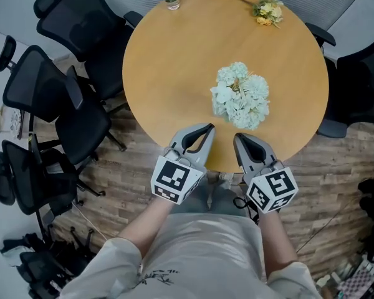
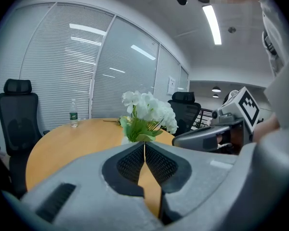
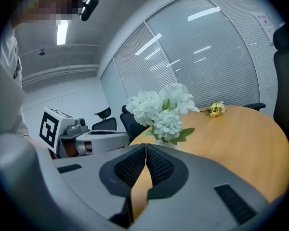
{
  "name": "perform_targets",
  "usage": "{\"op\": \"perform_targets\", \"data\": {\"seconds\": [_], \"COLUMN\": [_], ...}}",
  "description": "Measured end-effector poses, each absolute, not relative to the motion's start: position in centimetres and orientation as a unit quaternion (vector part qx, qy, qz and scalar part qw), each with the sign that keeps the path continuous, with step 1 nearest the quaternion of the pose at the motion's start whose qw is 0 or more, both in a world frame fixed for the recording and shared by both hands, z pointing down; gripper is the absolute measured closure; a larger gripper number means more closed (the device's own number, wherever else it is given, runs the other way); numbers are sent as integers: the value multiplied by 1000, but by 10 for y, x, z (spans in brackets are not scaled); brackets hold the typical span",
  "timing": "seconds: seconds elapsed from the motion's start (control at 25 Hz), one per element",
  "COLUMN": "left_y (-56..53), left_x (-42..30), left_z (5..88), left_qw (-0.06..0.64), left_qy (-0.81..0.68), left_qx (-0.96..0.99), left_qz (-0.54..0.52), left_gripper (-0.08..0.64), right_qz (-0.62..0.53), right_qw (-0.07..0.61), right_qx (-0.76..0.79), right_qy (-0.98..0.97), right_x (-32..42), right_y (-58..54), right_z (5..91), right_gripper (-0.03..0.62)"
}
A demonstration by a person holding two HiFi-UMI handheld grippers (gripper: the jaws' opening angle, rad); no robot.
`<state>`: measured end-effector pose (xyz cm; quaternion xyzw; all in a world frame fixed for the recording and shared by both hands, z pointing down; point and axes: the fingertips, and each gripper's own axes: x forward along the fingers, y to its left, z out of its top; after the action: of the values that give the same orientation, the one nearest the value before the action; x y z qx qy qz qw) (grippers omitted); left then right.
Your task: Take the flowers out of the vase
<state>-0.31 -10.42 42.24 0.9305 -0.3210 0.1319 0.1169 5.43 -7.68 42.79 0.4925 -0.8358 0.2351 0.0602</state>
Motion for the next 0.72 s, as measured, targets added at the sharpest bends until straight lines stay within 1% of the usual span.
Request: {"op": "perform_targets", "data": {"seconds": [0.44, 0.48, 0.52, 0.56, 0.68, 0.72], "left_y": [-126, -127, -128, -129, -131, -132], "left_x": [2, 3, 4, 6, 12, 15], "left_z": [457, 461, 464, 468, 476, 479], "left_qw": [115, 118, 119, 120, 124, 125], "left_qy": [-298, -293, -288, -284, -266, -260], "left_qx": [934, 934, 935, 935, 938, 940], "left_qz": [160, 166, 171, 175, 183, 184], "left_gripper": [542, 516, 481, 468, 411, 371], "right_qz": [237, 238, 237, 236, 229, 226], "right_qw": [46, 43, 42, 42, 44, 46], "right_qx": [527, 529, 529, 527, 530, 531], "right_qy": [-815, -813, -814, -815, -815, -815], "right_x": [64, 65, 66, 66, 69, 70], "right_y": [-107, -110, -112, -114, -119, -120], "right_z": [451, 452, 451, 451, 449, 450], "right_gripper": [580, 570, 542, 517, 492, 482]}}
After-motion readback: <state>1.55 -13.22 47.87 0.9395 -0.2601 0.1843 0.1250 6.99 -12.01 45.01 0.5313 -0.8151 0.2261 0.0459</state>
